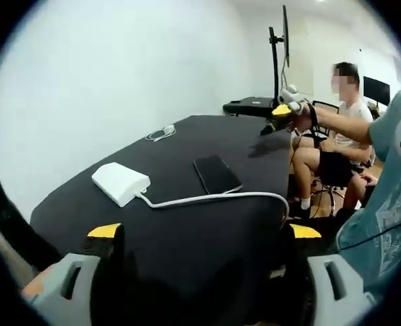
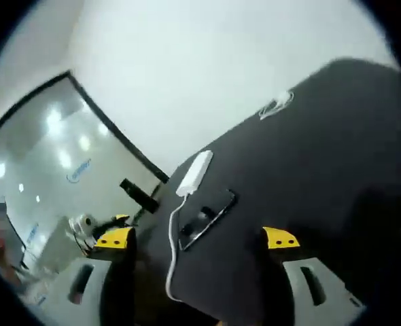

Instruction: Connect the charging cable to the phone, plug the charger into the socket, and turn on the power strip switch to charge the phone.

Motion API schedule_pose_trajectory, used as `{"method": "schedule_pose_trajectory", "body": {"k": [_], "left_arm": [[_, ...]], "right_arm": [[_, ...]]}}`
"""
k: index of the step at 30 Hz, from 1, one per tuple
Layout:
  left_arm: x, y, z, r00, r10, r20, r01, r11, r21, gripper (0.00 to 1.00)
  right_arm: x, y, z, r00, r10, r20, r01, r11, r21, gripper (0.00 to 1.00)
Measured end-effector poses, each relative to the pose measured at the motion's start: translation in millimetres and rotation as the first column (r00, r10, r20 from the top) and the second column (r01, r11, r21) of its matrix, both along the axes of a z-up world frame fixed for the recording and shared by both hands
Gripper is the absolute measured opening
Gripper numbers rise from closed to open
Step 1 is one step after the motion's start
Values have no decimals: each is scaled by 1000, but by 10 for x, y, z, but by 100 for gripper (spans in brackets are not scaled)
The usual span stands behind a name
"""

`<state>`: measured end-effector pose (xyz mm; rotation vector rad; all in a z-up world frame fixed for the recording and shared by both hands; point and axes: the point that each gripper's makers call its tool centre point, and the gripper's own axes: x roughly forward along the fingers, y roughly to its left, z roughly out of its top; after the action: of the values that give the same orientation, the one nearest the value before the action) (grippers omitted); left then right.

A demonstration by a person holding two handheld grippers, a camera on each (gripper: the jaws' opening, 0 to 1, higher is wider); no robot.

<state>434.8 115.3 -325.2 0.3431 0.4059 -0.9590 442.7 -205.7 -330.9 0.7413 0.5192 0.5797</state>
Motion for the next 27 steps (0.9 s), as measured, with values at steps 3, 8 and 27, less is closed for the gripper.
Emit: {"method": "schedule_pose_trajectory", "body": {"k": [3, 8, 27], "left_arm": [[14, -76, -48, 1000, -26, -6, 26, 1000, -5, 92], [84, -85, -72, 999, -41, -13, 41, 999, -23, 90], [406, -806, -142, 975, -214, -60, 211, 976, -51, 88]], "right_arm": [[93, 198, -101, 998, -6, -62, 8, 1000, 29, 73], [188, 502, -239, 989, -8, -149, 17, 998, 59, 72], [670, 994, -486, 950, -22, -312, 68, 988, 139, 63]]}}
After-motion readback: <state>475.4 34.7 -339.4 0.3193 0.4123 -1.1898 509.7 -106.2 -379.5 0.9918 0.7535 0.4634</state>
